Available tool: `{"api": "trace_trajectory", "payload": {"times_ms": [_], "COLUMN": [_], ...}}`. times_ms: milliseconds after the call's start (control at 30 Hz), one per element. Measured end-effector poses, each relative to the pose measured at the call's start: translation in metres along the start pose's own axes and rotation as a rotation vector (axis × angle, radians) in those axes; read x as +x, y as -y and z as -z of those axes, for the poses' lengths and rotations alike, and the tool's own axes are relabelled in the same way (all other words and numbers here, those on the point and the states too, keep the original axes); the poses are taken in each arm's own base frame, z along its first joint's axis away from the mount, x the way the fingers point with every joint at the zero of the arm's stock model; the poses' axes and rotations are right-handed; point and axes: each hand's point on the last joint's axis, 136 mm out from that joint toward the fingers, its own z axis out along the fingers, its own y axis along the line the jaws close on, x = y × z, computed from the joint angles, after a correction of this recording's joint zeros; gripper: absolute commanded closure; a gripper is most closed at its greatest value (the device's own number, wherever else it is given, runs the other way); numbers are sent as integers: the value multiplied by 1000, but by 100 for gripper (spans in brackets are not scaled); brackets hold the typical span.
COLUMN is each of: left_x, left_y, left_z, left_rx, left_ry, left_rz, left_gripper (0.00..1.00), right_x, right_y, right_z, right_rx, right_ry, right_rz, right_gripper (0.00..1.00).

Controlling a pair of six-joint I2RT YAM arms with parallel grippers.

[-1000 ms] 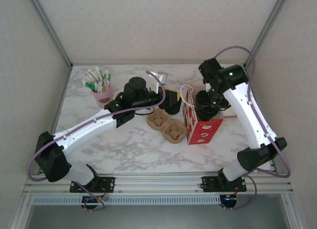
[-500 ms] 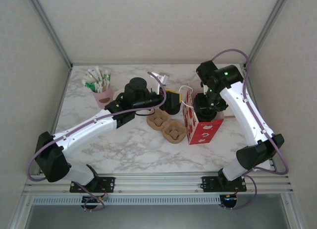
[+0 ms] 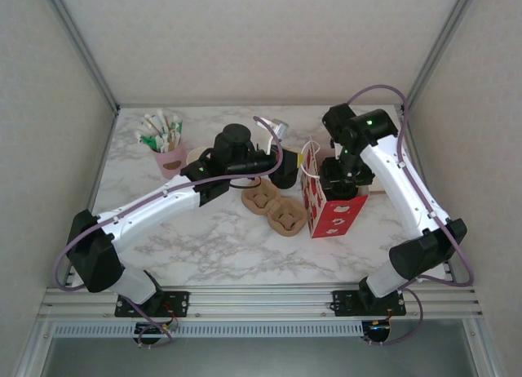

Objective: Pack the takeout coffee

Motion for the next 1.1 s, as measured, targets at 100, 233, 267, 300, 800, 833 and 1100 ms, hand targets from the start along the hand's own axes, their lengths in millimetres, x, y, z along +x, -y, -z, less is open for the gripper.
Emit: {"api": "trace_trajectory", "payload": {"times_ms": [100,233,267,300,800,833,1100], "left_x": [3,4,4,4,3,3,3], "left_y": [-3,-5,-4,-4,-5,-5,-6], "left_z": [-3,-4,-4,-4,-4,-4,-4], "left_rx": [-5,-7,-6,-6,-10,-10,-13], "left_ry": [-7,-11,-10,-10,-8,-8,-6], "left_rz": [-2,-1,-2,-3,-8,-8,-9], "left_gripper": [97,98,98,98,99,99,100], "right_x": [0,0,1,1,10,11,15], "right_y": [1,2,2,2,5,5,12], "right_z": [1,1,0,-1,-14,-15,-22], "right_rx": [-2,-2,-1,0,-3,-2,7], "right_ry": [3,3,1,-3,-65,-70,-101], "right_rz": [-1,-1,-1,0,0,0,-1], "right_gripper": [31,31,31,31,31,31,31]}}
